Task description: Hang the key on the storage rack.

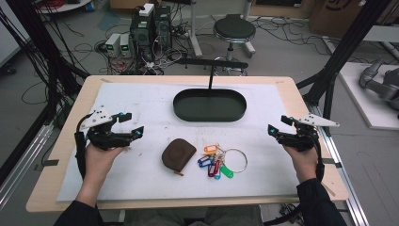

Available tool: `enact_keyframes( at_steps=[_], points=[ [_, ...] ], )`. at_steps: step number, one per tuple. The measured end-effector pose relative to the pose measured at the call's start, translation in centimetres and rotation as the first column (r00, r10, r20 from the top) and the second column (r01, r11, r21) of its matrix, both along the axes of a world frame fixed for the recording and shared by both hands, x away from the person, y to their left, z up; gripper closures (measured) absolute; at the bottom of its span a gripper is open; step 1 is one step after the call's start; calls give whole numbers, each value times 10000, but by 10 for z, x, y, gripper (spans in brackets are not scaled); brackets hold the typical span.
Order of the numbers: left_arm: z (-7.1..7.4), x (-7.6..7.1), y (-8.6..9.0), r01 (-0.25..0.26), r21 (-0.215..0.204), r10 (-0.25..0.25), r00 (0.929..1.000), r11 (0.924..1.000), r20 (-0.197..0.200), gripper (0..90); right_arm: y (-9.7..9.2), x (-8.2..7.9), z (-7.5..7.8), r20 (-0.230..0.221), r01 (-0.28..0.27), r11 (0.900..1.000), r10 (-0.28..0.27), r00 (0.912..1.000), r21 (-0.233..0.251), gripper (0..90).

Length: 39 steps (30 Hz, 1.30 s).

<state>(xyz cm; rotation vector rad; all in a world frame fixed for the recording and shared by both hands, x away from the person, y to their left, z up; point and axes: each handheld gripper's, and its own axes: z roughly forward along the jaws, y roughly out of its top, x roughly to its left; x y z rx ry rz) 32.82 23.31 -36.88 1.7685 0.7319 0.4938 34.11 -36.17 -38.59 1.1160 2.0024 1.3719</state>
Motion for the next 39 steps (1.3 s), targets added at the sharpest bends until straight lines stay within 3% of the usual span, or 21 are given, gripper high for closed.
enact_keyframes(
  at_steps=[17, 25, 33, 39],
  points=[
    [-3, 0, -1, 27, -25, -27, 9998, 10000, -199, 260, 0, 0, -1, -10, -19, 10000, 19, 10000, 71, 248],
    [-3, 0, 0, 8, -112, -10, 9998, 9999, -220, 260, 2, -2, -2, -27, -217, 9996, 217, 9998, 198, 293],
    [-5, 1, -1, 84, -80, -87, 9995, 9999, -318, 259, 10, -4, -6, -161, -968, 9950, 972, 9951, 261, 414],
    [-6, 3, -2, 111, -84, -114, 9993, 9999, -356, 259, 20, -4, -14, -579, -1755, 9843, 1763, 9826, 191, 499]
  ],
)
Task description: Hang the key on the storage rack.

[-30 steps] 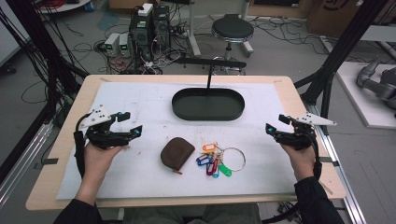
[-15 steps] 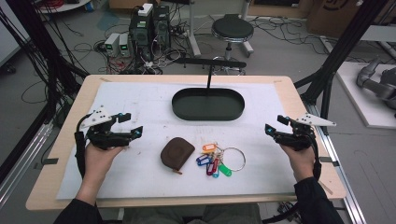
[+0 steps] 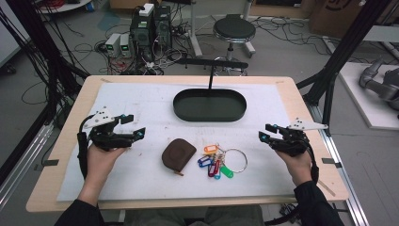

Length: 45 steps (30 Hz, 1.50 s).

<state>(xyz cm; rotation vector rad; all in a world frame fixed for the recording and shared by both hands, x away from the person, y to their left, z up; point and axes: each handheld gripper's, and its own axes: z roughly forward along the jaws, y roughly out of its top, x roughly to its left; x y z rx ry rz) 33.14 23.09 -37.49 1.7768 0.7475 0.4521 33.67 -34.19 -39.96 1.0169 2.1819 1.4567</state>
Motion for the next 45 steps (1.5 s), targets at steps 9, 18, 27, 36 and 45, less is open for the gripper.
enact_keyframes(
  at_steps=[9, 18, 27, 36, 45],
  points=[
    [-1, 0, -3, 37, 61, -37, 10000, 10000, -25, 259, 16, 2, -12, -712, -830, 9963, 810, 9942, -245, 602],
    [-2, 0, -5, 65, 65, -64, 9999, 10000, -97, 259, 31, 6, -22, -1413, -1523, 9853, 1405, 9800, -767, 659],
    [-4, 1, -6, 106, 97, -104, 9998, 9999, -155, 260, 45, 10, -35, -2422, -2046, 9692, 1675, 9557, -1373, 695],
    [-5, 1, -6, 130, 138, -128, 9997, 9998, -190, 259, 51, 12, -42, -2735, -2144, 9582, 1583, 9488, -1893, 735],
    [-6, 1, -7, 106, 148, -102, 9996, 9998, -254, 260, 56, 11, -47, -2747, -2166, 9478, 1492, 9499, -2342, 796]
  ],
)
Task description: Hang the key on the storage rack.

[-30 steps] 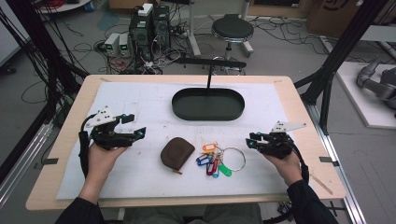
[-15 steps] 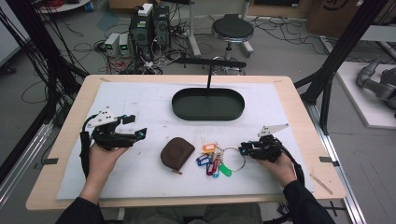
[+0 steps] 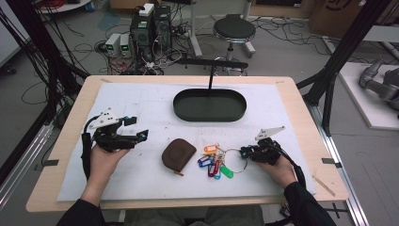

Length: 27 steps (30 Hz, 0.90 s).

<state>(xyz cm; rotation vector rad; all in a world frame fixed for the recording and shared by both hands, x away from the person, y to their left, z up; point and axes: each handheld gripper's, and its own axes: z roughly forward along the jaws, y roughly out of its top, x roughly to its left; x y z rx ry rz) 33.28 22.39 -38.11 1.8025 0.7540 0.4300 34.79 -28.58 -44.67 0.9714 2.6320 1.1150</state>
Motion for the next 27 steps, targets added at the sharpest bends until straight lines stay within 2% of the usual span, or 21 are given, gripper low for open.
enact_keyframes(
  at_steps=[7, 10, 16, 22, 27],
  points=[
    [-1, 0, -1, 4, 32, -4, 10000, 10000, -19, 260, -1, 1, -1, -23, 125, 9999, -124, 9999, 39, 847],
    [-1, 0, -1, 7, 37, -7, 10000, 10000, -30, 260, 0, 0, 0, 64, 185, 9998, -184, 9998, -99, 864],
    [-1, -1, -1, -7, -7, 7, 10000, 10000, -21, 259, -1, 1, 1, 249, 278, 9996, -277, 9993, -40, 879],
    [-1, -1, 1, -67, -34, 67, 10000, 10000, -7, 260, -7, -1, 9, 623, 423, 9982, -450, 9970, 432, 881],
    [0, -1, 2, -55, -26, 55, 10000, 10000, 31, 260, -13, -4, 21, 983, 593, 9911, -712, 9926, 1196, 881]
  ],
)
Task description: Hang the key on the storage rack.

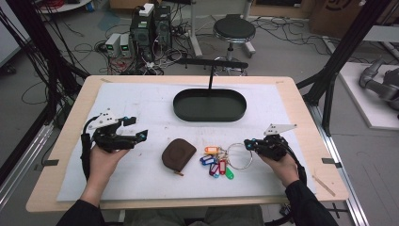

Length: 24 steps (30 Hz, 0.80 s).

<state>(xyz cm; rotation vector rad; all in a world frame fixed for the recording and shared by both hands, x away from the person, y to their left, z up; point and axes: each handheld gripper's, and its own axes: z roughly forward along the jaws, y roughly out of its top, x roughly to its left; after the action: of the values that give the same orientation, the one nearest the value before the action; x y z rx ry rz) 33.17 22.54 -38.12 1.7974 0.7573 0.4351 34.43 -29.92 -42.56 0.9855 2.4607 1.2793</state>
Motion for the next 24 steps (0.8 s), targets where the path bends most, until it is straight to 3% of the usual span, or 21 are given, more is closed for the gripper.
enact_keyframes(
  at_steps=[5, 14, 19, 24],
  points=[
    [0, 0, -1, 16, 5, -16, 10000, 10000, 21, 259, -2, -3, 10, 358, 38, 9987, -56, 9993, 513, 881],
    [1, -1, -1, 34, -36, -34, 10000, 10000, 66, 259, 6, -7, 18, 521, -21, 9933, -40, 9986, 1158, 881],
    [1, -1, -1, 57, -24, -57, 10000, 10000, 76, 260, 8, -8, 18, 394, -107, 9900, 52, 9992, 1406, 876],
    [1, -1, -1, 50, -9, -50, 10000, 10000, 78, 259, 8, -8, 15, -121, -234, 9875, 255, 9996, 1558, 833]
  ],
)
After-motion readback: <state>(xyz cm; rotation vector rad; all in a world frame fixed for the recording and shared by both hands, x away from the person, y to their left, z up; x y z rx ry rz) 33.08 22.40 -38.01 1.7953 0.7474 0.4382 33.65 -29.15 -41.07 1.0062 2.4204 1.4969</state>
